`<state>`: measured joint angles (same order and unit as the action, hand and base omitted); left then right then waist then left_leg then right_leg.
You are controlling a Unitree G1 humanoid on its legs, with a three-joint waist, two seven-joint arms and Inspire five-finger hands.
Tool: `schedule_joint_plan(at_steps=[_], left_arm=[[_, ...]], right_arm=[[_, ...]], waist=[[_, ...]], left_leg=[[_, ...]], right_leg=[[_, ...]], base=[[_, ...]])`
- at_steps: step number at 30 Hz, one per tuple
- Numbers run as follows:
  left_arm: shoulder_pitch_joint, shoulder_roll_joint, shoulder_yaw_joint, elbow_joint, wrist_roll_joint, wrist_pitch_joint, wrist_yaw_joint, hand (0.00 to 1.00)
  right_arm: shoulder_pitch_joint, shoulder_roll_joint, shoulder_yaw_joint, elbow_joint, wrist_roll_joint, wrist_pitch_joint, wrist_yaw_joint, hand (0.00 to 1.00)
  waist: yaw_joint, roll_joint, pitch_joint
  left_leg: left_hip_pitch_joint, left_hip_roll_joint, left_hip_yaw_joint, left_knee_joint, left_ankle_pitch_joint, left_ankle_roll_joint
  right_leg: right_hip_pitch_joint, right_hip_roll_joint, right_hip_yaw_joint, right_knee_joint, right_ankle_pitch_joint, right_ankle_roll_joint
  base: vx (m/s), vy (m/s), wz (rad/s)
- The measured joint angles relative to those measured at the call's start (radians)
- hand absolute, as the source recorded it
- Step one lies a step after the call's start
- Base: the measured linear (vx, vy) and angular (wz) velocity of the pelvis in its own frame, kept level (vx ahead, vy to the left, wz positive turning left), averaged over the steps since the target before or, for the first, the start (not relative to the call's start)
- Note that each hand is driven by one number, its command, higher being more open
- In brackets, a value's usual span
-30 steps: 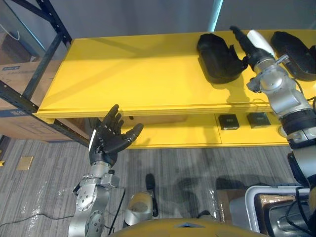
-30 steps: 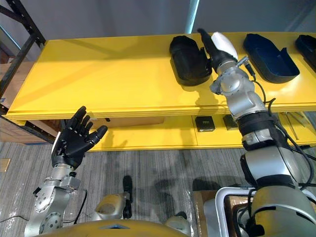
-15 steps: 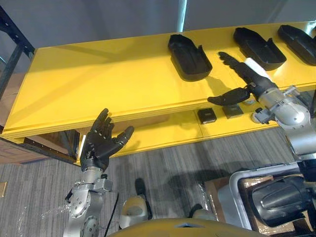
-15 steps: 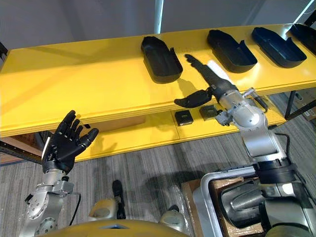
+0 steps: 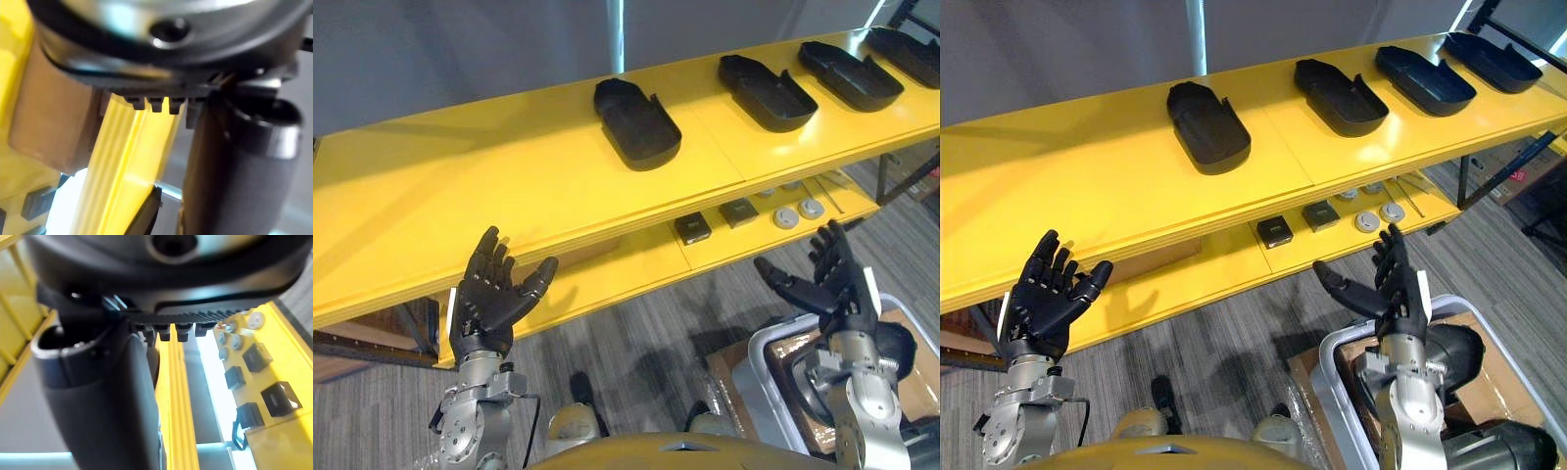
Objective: Walk over and take three plastic housings, then place them on the shelf
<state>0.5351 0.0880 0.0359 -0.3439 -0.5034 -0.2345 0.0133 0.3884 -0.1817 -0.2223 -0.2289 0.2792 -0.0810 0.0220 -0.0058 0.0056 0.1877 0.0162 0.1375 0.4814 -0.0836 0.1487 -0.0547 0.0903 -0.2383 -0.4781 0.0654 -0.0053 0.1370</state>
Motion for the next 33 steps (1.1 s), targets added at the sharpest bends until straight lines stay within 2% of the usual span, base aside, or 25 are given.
schedule_joint_plan(at_steps=[6, 9, 13, 20, 24, 25, 27, 29, 31, 33], left_arm=[[-0.12, 0.014, -0.117, 0.001, 0.004, -0.002, -0.039, 1.0], [-0.139, 0.016, -0.123, 0.001, 0.0, 0.009, -0.066, 1.0], [-0.147, 0.047, -0.181, 0.008, 0.0, 0.047, -0.112, 1.0], [-0.191, 0.084, -0.344, 0.048, 0.004, 0.107, -0.145, 1.0], [-0.227, 0.092, -0.359, 0.091, 0.005, 0.107, -0.126, 1.0], [-0.243, 0.102, -0.359, 0.098, 0.005, 0.106, -0.11, 1.0], [-0.263, 0.109, -0.358, 0.106, 0.011, 0.106, -0.085, 1.0], [-0.264, 0.111, -0.355, 0.105, 0.045, 0.105, -0.046, 1.0], [-0.263, 0.106, -0.355, 0.104, 0.044, 0.107, -0.022, 1.0], [-0.263, 0.104, -0.341, 0.103, 0.043, 0.109, -0.015, 1.0]], right_arm=[[-0.033, 0.003, 0.144, 0.064, 0.022, -0.078, -0.023, 1.0], [-0.053, 0.01, 0.157, 0.082, 0.022, -0.082, -0.063, 1.0], [-0.051, 0.032, 0.157, 0.088, 0.062, -0.072, -0.108, 1.0], [0.005, 0.032, 0.134, 0.08, 0.051, -0.07, -0.238, 1.0], [0.098, 0.031, 0.077, 0.049, 0.057, -0.07, -0.216, 1.0], [0.124, 0.031, 0.05, 0.049, 0.094, -0.07, -0.177, 1.0], [0.151, 0.025, 0.026, 0.048, 0.123, -0.07, -0.134, 1.0], [0.154, 0.008, 0.031, 0.041, 0.127, -0.07, -0.08, 1.0], [0.143, -0.032, 0.064, 0.038, 0.118, -0.07, -0.054, 1.0], [0.094, -0.08, 0.119, 0.039, 0.12, -0.069, -0.03, 1.0]], waist=[[-0.002, 0.006, -0.078], [-0.002, 0.01, -0.079], [-0.01, 0.01, -0.078], [-0.062, 0.008, -0.078], [-0.114, -0.001, -0.076], [-0.127, -0.011, -0.073], [-0.133, -0.021, -0.07], [-0.117, -0.009, -0.077], [-0.099, 0.007, -0.078], [-0.078, 0.021, -0.077]], left_leg=[[0.015, 0.02, 0.021, 0.0, 0.009, -0.01], [0.032, 0.023, 0.043, 0.0, 0.006, -0.014], [0.042, 0.027, 0.065, -0.001, 0.003, -0.018], [0.077, 0.032, 0.214, 0.0, -0.021, -0.031], [0.126, 0.039, 0.312, 0.007, -0.051, -0.058], [0.13, 0.052, 0.325, 0.049, -0.086, -0.064], [0.109, 0.059, 0.23, 0.141, -0.17, -0.073], [0.034, 0.048, -0.008, 0.292, -0.307, -0.059], [0.017, 0.054, -0.099, 0.373, -0.359, -0.047], [0.0, 0.063, -0.162, 0.428, -0.383, -0.049]], right_leg=[[-0.002, 0.022, 0.022, -0.017, 0.011, -0.001], [0.0, 0.025, 0.045, -0.017, 0.016, -0.004], [-0.006, 0.03, 0.069, -0.02, 0.019, -0.007], [-0.086, 0.044, 0.23, -0.038, 0.055, -0.012], [-0.103, 0.062, 0.328, -0.051, 0.073, -0.015], [-0.109, 0.07, 0.365, -0.051, 0.073, -0.017], [-0.124, 0.086, 0.423, -0.05, 0.068, -0.03], [-0.142, 0.115, 0.464, -0.051, 0.071, -0.046], [-0.143, 0.141, 0.492, -0.053, 0.084, -0.058], [-0.144, 0.155, 0.512, -0.065, 0.102, -0.05]], base=[[0.01, -0.012, -0.14], [0.03, 0.009, -0.19], [0.01, 0.008, -0.16], [0.0, 0.031, -0.64], [0.02, 0.017, -0.83], [0.01, -0.005, -0.91], [-0.01, -0.03, -1.07], [-0.01, -0.018, -1.32], [0.05, 0.009, -1.0], [0.05, 0.01, -0.53]])
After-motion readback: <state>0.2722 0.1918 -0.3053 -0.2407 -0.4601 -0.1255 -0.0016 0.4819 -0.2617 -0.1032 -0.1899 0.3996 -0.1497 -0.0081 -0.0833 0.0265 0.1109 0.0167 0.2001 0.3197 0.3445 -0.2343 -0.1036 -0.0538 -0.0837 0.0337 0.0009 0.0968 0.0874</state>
